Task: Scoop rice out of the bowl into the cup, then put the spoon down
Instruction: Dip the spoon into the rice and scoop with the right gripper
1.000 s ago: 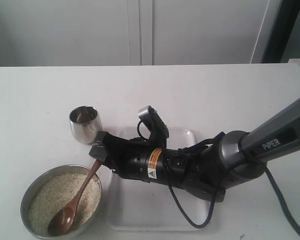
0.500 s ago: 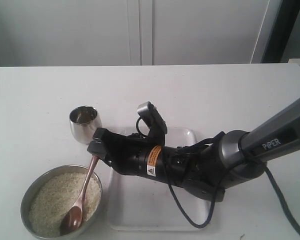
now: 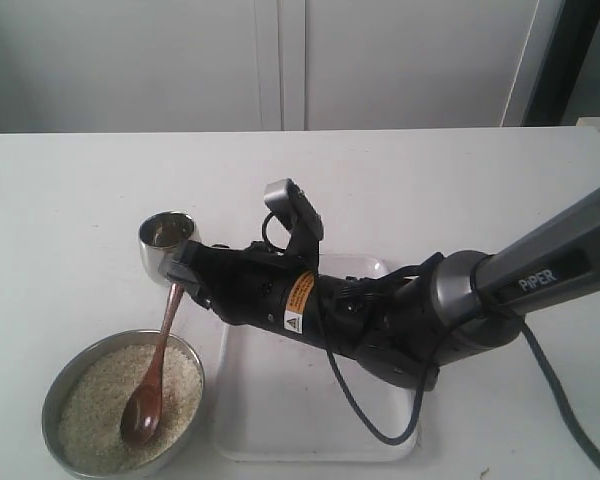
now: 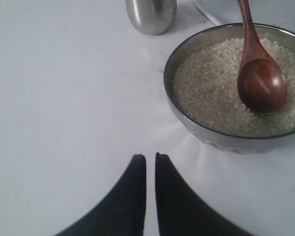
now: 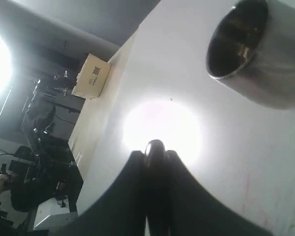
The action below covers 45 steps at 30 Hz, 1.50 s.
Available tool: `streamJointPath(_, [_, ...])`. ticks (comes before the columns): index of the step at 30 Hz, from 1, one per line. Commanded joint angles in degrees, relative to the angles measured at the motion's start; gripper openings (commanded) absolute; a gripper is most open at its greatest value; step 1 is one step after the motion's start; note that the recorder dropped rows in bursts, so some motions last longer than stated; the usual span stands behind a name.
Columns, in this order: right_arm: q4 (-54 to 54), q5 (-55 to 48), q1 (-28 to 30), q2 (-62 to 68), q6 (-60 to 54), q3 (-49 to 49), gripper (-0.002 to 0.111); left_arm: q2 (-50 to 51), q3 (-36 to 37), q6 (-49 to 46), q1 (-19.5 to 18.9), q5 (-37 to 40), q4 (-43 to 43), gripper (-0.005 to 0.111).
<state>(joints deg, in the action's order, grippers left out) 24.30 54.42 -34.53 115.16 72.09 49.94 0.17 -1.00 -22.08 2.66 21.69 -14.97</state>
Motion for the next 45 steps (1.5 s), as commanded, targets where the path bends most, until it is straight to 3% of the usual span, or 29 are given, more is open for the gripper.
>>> streamJointPath(1, [-0.32, 1.78, 0.28, -1.13, -4.14, 0.79, 0.0, -0.17, 0.29, -0.22, -0.23, 0.18, -0.4, 0.014])
streamJointPath(21, [6.1, 5.8, 0.28, -4.88, -28.27, 0.79, 0.0, -0.17, 0.29, -0.22, -0.23, 0.18, -0.4, 0.014])
streamJointPath(36, [7.24, -0.3, 0.28, -4.88, -21.24, 0.79, 0.0, -0.17, 0.29, -0.22, -0.23, 0.18, -0.4, 0.014])
streamJointPath(45, [3.37, -5.46, 0.28, -3.89, -10.15, 0.79, 0.0, -0.17, 0.29, -0.22, -0.23, 0.18, -0.4, 0.014])
